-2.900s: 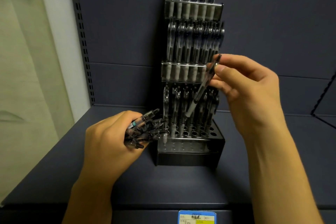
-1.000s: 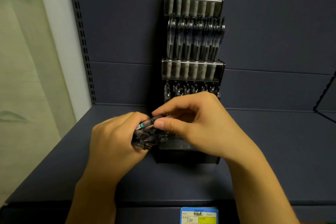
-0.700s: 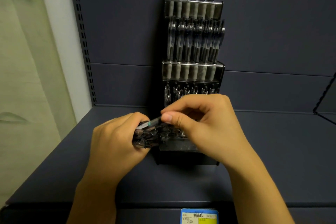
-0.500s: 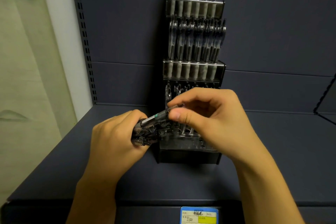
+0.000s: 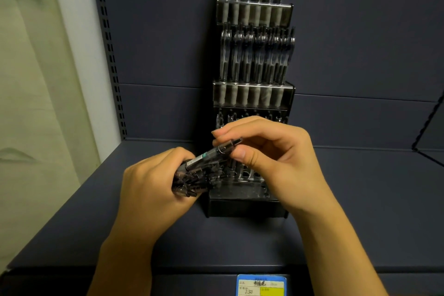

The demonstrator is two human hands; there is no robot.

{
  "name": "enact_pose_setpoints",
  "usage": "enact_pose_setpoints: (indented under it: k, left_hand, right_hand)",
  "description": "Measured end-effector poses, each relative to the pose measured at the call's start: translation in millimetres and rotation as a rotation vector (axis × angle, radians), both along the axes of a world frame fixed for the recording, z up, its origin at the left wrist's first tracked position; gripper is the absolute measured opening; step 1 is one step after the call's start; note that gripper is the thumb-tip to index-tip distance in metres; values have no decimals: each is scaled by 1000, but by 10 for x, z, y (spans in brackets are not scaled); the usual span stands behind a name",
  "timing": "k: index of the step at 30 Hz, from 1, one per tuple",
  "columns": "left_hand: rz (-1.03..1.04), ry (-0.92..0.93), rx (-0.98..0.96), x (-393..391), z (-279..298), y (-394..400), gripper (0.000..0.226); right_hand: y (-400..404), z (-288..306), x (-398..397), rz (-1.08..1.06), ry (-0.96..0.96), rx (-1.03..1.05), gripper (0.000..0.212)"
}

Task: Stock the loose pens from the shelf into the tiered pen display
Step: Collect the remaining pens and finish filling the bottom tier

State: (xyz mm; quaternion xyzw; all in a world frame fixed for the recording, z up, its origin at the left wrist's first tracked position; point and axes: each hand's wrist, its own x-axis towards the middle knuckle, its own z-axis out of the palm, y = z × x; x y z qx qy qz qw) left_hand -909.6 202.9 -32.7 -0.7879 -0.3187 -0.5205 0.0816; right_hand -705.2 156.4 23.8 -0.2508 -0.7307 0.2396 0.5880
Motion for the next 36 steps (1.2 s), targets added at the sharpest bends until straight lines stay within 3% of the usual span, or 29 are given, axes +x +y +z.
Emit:
enact_pose_setpoints:
  k: [6, 9, 16, 20, 25, 36]
  left_hand:
    - [29, -8, -4, -28, 7, 6, 7]
    - [40, -3, -8, -15, 0, 2, 8]
    - [40, 7, -8, -6, 5, -4, 11]
    - [39, 4, -13, -6, 1, -6, 11]
    - [42, 9, -14, -7, 6, -4, 12]
    - [44, 14, -17, -11, -5, 11, 11]
  right_hand:
    - [-62, 94, 11, 142, 332, 12, 16]
    - [-101, 168, 77, 104, 383, 9, 18]
    - [-82, 250, 253, -200, 383, 23, 13]
    - [-70, 298, 328, -377, 267, -9, 6]
    - [-12, 300, 360, -469, 142, -51, 10]
    - [105, 255, 312, -533, 52, -172, 8]
